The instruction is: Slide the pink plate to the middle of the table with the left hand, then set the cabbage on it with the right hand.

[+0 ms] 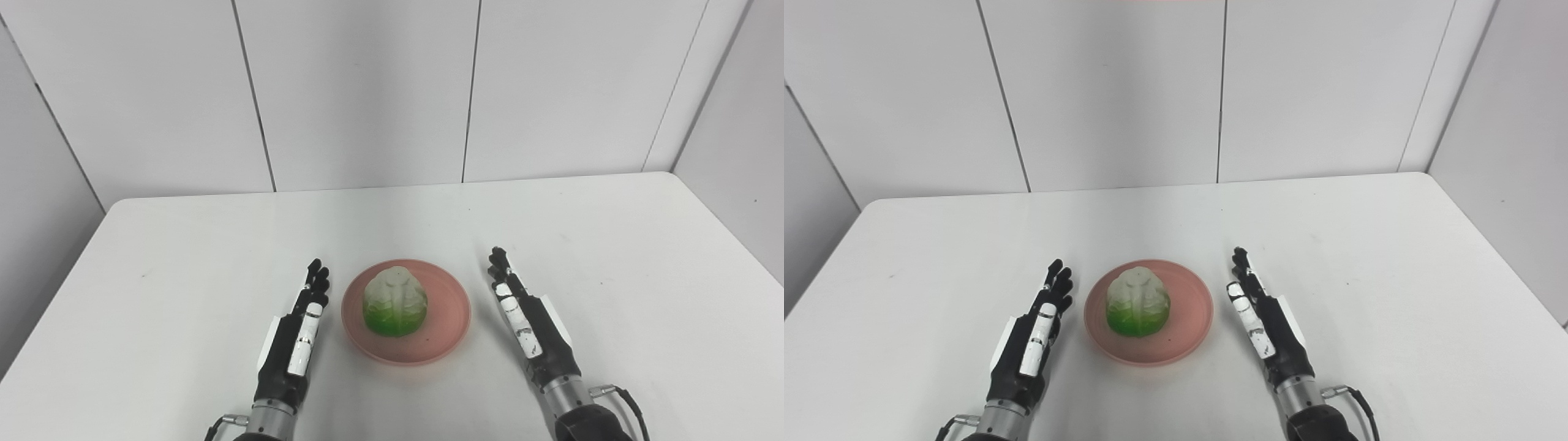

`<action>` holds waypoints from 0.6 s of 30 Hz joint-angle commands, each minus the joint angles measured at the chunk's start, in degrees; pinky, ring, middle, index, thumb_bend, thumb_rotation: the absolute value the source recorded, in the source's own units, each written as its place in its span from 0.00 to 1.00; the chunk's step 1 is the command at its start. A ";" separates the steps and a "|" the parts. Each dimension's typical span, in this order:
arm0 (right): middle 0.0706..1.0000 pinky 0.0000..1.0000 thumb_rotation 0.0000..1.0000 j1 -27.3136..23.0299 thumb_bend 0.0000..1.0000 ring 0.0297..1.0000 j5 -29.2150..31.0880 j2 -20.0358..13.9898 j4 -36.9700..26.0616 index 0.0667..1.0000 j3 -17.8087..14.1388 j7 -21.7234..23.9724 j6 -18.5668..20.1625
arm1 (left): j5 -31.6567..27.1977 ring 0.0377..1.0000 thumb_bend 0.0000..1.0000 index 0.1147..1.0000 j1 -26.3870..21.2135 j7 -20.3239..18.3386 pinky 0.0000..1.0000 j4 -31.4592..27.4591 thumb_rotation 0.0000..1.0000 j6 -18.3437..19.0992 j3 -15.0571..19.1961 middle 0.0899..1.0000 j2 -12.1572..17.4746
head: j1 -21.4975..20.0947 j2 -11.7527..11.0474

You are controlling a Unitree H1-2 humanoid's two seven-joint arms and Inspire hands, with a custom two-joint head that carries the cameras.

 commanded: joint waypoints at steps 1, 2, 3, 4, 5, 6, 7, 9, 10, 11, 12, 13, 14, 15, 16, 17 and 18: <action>1.00 1.00 1.00 1.88 0.27 1.00 1.56 0.62 1.09 1.00 0.36 0.85 1.48 | -0.58 1.00 0.40 1.00 3.37 0.84 1.00 3.71 1.00 -0.44 0.19 1.00 -0.59 | 0.10 0.01; 1.00 1.00 1.00 1.86 0.26 1.00 1.70 0.56 0.99 1.00 0.45 1.10 2.03 | -0.66 1.00 0.40 1.00 3.21 0.85 1.00 3.87 1.00 -0.16 0.31 1.00 -0.70 | 0.19 -0.07; 1.00 1.00 1.00 1.83 0.26 1.00 1.78 0.51 0.94 1.00 0.49 1.28 2.39 | -0.66 1.00 0.39 1.00 3.09 0.84 1.00 4.02 1.00 -0.01 0.41 1.00 -0.78 | 0.20 -0.10; 1.00 1.00 1.00 1.77 0.26 1.00 2.13 0.41 0.91 1.00 0.49 1.70 2.80 | -0.66 1.00 0.39 1.00 2.85 0.89 1.00 4.26 1.00 0.06 0.54 1.00 -0.86 | 0.29 -0.18; 1.00 1.00 1.00 1.74 0.26 1.00 2.38 0.36 0.88 1.00 0.48 2.02 3.10 | -0.66 1.00 0.39 1.00 2.68 0.93 1.00 4.42 1.00 0.11 0.64 1.00 -0.93 | 0.31 -0.17; 1.00 1.00 1.00 1.72 0.25 1.00 2.60 0.29 0.74 1.00 0.46 2.26 3.71 | -0.66 1.00 0.38 1.00 2.38 0.93 1.00 4.86 1.00 -0.08 0.72 1.00 -0.91 | 0.47 -0.16; 1.00 1.00 1.00 1.71 0.25 1.00 2.73 0.26 0.62 1.00 0.43 2.42 4.16 | -0.65 1.00 0.37 1.00 2.18 0.92 1.00 5.17 1.00 -0.24 0.77 1.00 -0.89 | 0.47 -0.16; 1.00 1.00 1.00 1.64 0.24 1.00 3.04 0.11 0.54 1.00 0.40 2.71 4.64 | -0.70 1.00 0.37 1.00 1.84 0.88 1.00 5.79 1.00 -0.47 0.84 1.00 -0.87 | 0.71 -0.09; 1.00 1.00 1.00 1.55 0.24 1.00 3.31 0.02 0.59 1.00 0.38 2.91 4.86 | -0.94 1.00 0.37 1.00 1.64 0.76 1.00 6.13 1.00 -0.48 0.93 1.00 -0.88 | 0.77 -0.05; 1.00 1.00 1.00 1.48 0.24 1.00 3.52 -0.05 0.63 1.00 0.38 3.02 5.03 | -1.12 1.00 0.37 1.00 1.49 0.68 1.00 6.36 1.00 -0.50 0.99 1.00 -0.88 | 0.77 -0.05; 1.00 1.00 1.00 1.42 0.23 1.00 3.68 -0.17 0.64 1.00 0.42 3.09 5.29 | -1.31 1.00 0.37 1.00 1.29 0.59 1.00 6.69 1.00 -0.35 1.09 1.00 -0.85 | 0.76 -0.03; 1.00 1.00 1.00 1.39 0.23 1.00 3.78 -0.27 0.63 1.00 0.48 3.10 5.46 | -1.43 1.00 0.37 1.00 1.16 0.54 1.00 6.90 1.00 -0.24 1.15 1.00 -0.82 | 0.76 -0.03; 1.00 1.00 1.00 1.33 0.23 1.00 4.00 -0.32 0.74 1.00 0.46 3.11 5.35 | -1.62 1.00 0.37 1.00 0.97 0.48 1.00 7.15 1.00 -0.19 1.21 1.00 -0.80 | 0.73 -0.01; 1.00 1.00 1.00 1.29 0.22 1.00 4.17 -0.35 0.81 1.00 0.45 3.12 5.26 | -1.78 1.00 0.37 1.00 0.85 0.45 1.00 7.33 1.00 -0.17 1.24 1.00 -0.77 | 0.73 -0.01; 1.00 1.00 1.00 1.21 0.22 1.00 4.21 -0.40 0.99 1.00 0.45 3.09 5.19 | -1.94 1.00 0.37 1.00 0.71 0.41 1.00 7.45 1.00 -0.10 1.26 1.00 -0.76 | 0.82 -0.07; 1.00 1.00 1.00 1.16 0.22 1.00 4.22 -0.45 1.12 1.00 0.46 3.06 5.16 | -2.04 1.00 0.36 1.00 0.62 0.38 1.00 7.53 1.00 -0.05 1.27 1.00 -0.75 | 0.82 -0.07; 1.00 1.00 1.00 1.04 0.22 1.00 4.30 -0.54 1.37 1.00 0.46 3.09 5.12 | -2.12 1.00 0.36 1.00 0.53 0.26 1.00 7.57 1.00 0.11 1.25 1.00 -0.68 | 0.89 -0.10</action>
